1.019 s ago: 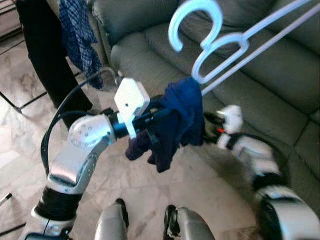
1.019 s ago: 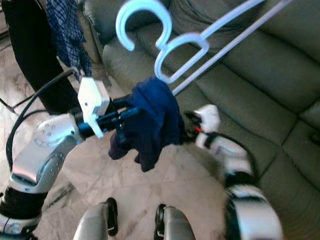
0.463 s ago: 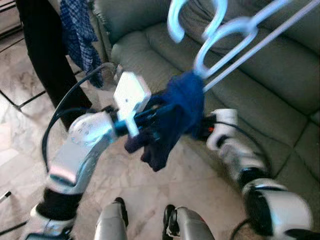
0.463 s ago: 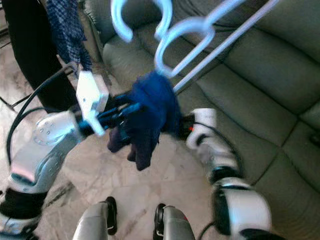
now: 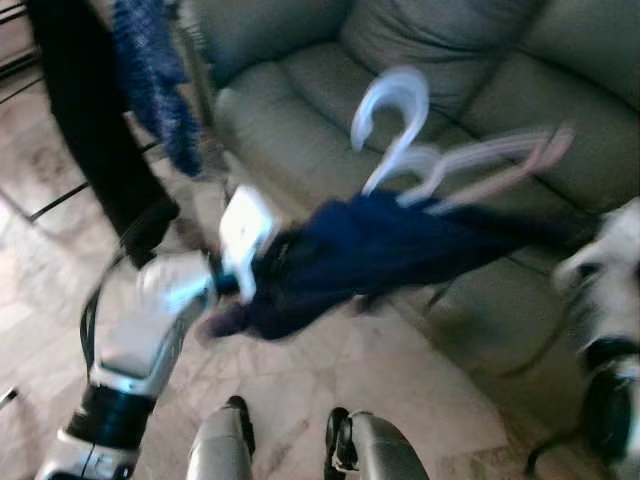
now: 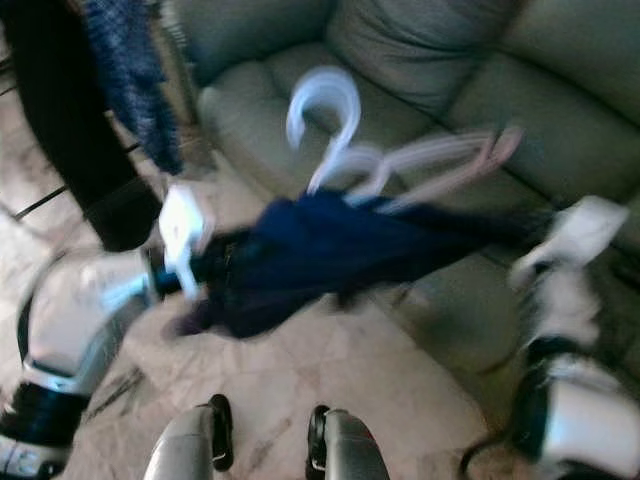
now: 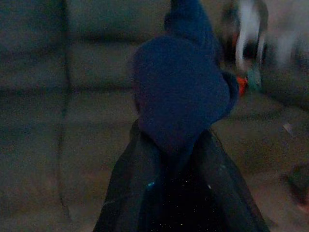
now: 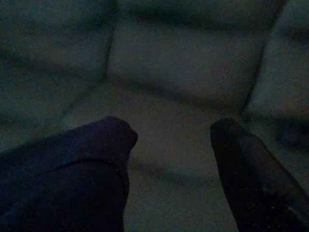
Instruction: Hang hanger
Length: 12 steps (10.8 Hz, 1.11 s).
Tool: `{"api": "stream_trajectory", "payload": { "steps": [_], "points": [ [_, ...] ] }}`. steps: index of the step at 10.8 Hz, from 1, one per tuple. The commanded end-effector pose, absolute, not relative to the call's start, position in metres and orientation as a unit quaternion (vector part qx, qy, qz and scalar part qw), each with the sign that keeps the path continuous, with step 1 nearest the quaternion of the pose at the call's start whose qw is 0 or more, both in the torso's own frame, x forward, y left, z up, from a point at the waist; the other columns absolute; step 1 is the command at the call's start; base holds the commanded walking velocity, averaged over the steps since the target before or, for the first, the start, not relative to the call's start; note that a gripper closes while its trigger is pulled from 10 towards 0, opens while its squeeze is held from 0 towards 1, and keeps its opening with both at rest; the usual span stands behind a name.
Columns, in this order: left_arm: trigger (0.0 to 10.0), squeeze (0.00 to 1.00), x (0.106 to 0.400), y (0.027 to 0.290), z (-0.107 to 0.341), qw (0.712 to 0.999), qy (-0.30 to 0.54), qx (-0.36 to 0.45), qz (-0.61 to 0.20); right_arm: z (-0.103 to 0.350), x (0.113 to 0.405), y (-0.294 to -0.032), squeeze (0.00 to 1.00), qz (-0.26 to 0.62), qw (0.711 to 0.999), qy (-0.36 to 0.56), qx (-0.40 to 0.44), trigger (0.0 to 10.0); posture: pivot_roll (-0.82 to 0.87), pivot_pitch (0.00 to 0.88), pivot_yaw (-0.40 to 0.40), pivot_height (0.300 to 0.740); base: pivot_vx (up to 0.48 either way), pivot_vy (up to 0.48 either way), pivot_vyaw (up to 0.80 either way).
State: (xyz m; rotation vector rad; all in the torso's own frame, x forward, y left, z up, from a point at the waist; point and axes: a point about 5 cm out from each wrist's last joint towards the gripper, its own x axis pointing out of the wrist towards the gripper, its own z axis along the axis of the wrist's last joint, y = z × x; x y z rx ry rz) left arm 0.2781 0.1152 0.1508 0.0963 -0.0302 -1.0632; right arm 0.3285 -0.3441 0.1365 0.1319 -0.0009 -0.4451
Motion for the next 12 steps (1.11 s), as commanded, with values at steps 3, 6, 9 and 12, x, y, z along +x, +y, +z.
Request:
{"api": "stream_trajectory", "payload": {
  "steps": [3,6,9,12],
  "points": [
    [0.0,0.00,0.264,0.157,0.114,0.871,0.051,0.054,-0.485,0.186,0.333,-0.361,0.00,-0.265,0.958,-0.097,0.054,0.0,0.03,0.178,-0.104,0.740,0.000,0.000,0.00],
    [0.0,0.00,0.251,0.169,0.077,0.850,0.100,0.116,-0.505,0.184,0.342,-0.346,0.00,-0.237,0.965,-0.098,0.055,0.0,0.04,0.177,-0.108,0.740,0.000,0.000,0.00],
    [0.0,0.00,0.279,0.182,0.048,0.904,0.133,0.206,-0.351,0.179,0.353,-0.324,0.00,-0.197,0.975,-0.089,0.046,0.0,0.03,0.178,-0.111,0.740,0.000,0.000,0.00],
    [0.0,0.00,0.305,0.200,0.040,0.964,0.138,0.190,-0.122,0.180,0.381,-0.254,0.00,-0.111,0.987,-0.101,0.061,0.0,0.02,0.174,-0.122,0.740,0.000,0.000,0.00]
  ]
}}
